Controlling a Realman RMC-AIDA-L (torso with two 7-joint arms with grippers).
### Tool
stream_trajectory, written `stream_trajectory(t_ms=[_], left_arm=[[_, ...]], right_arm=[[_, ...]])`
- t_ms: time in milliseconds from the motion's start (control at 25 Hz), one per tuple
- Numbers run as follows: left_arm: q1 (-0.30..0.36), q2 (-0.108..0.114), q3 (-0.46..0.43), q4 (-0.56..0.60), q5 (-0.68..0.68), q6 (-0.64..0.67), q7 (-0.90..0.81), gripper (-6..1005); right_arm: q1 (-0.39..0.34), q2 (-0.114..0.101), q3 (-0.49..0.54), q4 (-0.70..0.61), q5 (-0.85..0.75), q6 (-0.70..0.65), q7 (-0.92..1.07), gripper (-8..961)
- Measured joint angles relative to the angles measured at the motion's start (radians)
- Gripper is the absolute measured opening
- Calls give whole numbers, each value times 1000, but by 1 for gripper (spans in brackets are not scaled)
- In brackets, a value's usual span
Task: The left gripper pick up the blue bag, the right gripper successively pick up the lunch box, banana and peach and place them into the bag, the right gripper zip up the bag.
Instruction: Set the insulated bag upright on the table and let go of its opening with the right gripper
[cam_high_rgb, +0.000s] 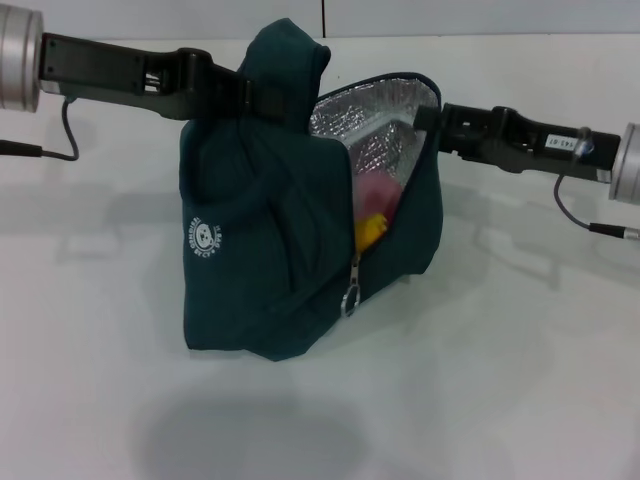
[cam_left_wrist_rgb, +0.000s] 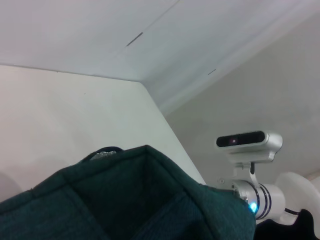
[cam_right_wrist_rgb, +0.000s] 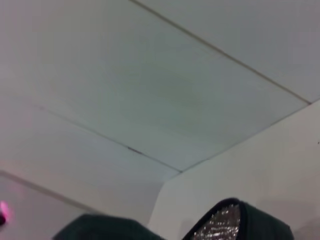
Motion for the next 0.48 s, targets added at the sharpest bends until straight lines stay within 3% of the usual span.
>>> stream_trajectory(t_ms=[120, 480], left_arm=[[-2, 0, 0, 0, 0, 0, 1, 41], [-5, 0, 0, 0, 0, -1, 3, 41]], right_arm=[[2, 0, -10, -5, 6, -2, -15, 775], [7, 1, -5, -5, 8, -3, -22, 392]])
